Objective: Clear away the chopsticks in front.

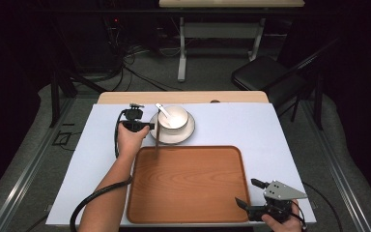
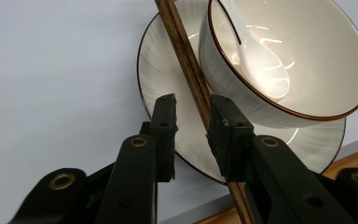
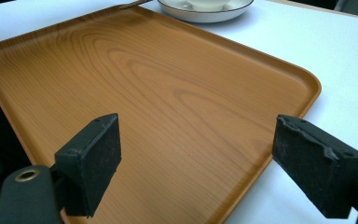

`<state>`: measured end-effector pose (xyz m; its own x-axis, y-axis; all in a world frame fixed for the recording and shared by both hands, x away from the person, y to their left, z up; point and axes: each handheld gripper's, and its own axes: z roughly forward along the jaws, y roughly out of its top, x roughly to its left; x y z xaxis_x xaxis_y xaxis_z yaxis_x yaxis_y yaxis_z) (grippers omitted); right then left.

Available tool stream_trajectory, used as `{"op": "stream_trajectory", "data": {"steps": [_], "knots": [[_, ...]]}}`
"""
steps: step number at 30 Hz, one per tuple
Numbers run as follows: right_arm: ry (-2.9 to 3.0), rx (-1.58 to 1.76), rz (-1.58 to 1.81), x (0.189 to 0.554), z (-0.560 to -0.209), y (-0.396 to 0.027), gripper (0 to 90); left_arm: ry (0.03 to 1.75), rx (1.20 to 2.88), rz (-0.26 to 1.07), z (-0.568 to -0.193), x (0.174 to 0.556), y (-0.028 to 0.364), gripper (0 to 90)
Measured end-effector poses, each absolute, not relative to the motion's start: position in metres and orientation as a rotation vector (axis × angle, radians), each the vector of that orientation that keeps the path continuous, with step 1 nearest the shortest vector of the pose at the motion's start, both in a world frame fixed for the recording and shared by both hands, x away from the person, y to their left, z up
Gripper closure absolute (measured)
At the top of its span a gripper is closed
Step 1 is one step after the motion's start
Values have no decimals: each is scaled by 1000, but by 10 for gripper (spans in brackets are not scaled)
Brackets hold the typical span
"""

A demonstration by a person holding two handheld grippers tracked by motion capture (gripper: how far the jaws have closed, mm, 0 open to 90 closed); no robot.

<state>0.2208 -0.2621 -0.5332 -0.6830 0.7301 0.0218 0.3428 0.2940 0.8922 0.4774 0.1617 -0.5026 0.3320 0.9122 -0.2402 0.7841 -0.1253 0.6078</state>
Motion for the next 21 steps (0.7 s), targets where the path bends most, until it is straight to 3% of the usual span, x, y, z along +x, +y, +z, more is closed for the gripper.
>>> {"op": "stream_trajectory", "data": {"steps": [21], "knots": [[2180,964,1355,221,-533,-262,152,1504,1938,215,-515,481,150,750]]}}
